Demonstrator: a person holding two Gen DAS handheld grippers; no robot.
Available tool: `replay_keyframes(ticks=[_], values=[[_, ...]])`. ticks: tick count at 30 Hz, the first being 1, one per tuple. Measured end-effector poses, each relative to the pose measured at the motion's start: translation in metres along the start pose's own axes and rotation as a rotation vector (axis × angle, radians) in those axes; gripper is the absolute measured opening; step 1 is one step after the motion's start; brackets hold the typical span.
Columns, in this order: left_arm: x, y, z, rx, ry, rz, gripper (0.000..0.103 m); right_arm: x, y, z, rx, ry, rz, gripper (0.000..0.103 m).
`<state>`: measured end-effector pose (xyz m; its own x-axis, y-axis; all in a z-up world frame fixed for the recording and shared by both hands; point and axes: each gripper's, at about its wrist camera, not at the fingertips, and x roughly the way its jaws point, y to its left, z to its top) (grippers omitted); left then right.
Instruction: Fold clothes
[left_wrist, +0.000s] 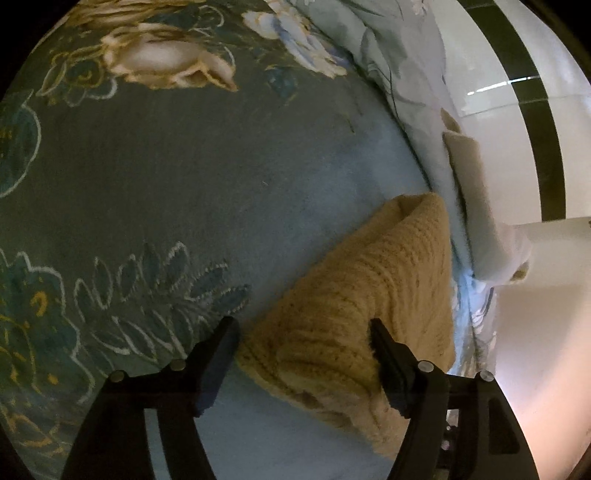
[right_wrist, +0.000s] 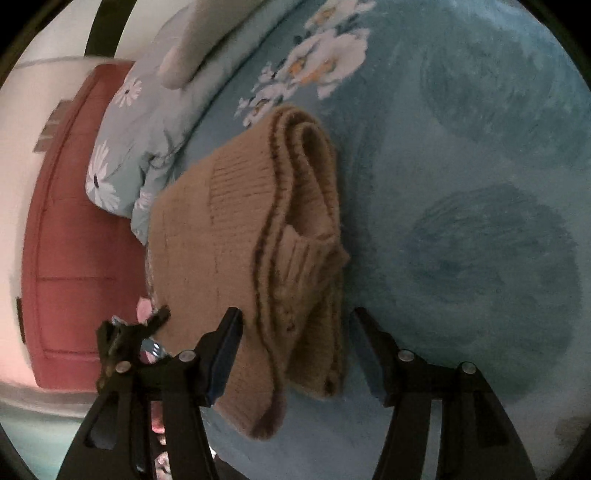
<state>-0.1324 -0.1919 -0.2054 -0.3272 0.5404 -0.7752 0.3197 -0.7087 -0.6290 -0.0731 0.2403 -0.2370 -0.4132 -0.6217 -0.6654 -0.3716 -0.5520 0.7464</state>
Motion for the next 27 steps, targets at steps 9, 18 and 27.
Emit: replay_keyframes(ticks=[9,18,27], values=[[-0.004,-0.001,-0.013,-0.089,-0.029,-0.026,0.072,0.012,0.004,-0.012,0.105,0.044,0.084,0.066],[-0.027,-0.009,-0.039,-0.126,-0.097,-0.008,0.05,-0.006,0.015,-0.014,0.069,0.05,0.102,0.031],[-0.038,-0.029,-0.116,-0.088,-0.019,-0.066,0.047,-0.061,0.012,0.011,-0.075,0.108,0.053,0.03]])
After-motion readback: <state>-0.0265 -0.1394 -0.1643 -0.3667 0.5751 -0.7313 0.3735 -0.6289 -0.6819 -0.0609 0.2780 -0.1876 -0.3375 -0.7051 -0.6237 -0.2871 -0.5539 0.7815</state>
